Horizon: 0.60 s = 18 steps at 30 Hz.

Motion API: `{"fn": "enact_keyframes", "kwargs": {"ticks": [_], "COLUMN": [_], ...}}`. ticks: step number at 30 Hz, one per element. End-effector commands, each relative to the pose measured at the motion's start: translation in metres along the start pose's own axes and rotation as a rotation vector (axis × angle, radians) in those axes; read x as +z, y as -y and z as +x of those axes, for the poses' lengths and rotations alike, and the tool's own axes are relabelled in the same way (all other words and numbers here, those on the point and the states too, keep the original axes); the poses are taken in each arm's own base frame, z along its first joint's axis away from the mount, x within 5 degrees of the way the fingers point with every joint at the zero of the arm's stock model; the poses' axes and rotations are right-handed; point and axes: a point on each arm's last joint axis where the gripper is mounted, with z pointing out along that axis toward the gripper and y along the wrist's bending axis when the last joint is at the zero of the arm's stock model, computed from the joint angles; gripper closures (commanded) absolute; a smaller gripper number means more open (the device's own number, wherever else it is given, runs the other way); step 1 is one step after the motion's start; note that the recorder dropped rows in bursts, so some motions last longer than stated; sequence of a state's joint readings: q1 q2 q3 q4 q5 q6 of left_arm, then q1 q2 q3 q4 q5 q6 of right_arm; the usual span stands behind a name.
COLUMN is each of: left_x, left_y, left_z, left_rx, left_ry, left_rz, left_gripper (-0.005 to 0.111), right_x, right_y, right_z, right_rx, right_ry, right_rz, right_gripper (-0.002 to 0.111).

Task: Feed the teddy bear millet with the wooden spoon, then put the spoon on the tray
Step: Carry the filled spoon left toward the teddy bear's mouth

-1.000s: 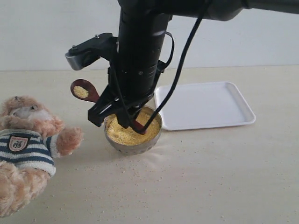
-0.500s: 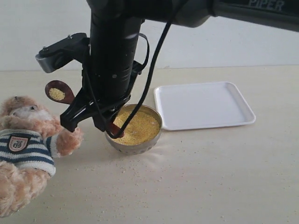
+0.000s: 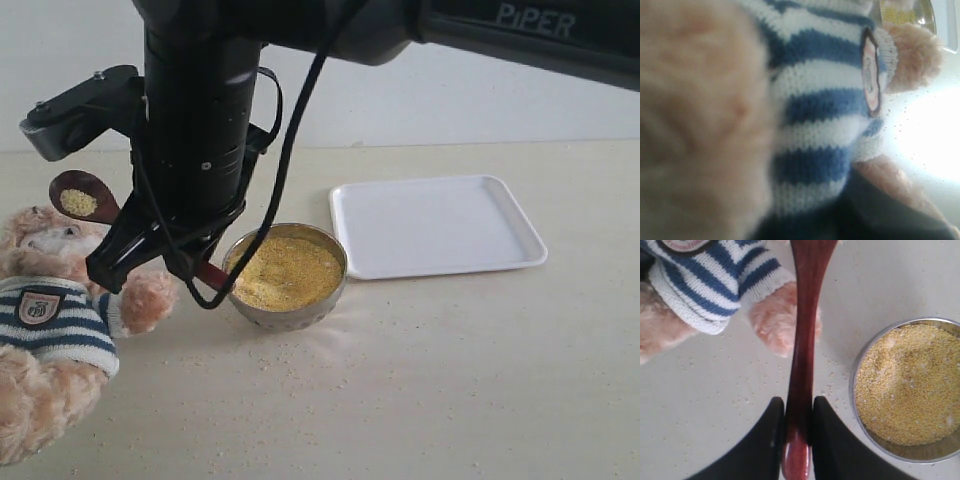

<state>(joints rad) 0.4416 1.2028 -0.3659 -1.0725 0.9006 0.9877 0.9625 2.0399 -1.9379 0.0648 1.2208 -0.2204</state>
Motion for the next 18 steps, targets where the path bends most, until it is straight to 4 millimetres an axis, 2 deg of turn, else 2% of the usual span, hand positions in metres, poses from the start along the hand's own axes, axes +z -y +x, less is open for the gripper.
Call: {"fn": "enact_keyframes", "kwargs": {"ticks": [1, 10, 18], "left_x": [-0.001, -0.001, -0.001], "left_y": [0.002, 0.002, 0.002], "left_z": [0.000, 0.000, 0.000], "left_rx": [-0.010, -0.010, -0.010], "left_ry": [0.016, 0.016, 0.016], "left_rz": [0.014, 0.014, 0.014], "left_gripper": [0.099, 0.099, 0.099], "right_x": [-0.003, 0.011, 0.017], "right_y": [-0.005, -0.006, -0.020], "right_z": [-0.002, -0.014, -0.029], "right_rx": [-0.042, -0.037, -0.110], "right_ry": [0.001, 0.010, 0.039], "right_rz": [0.041, 0.028, 0.047], "right_gripper": [0.097, 0.097, 0.097]}}
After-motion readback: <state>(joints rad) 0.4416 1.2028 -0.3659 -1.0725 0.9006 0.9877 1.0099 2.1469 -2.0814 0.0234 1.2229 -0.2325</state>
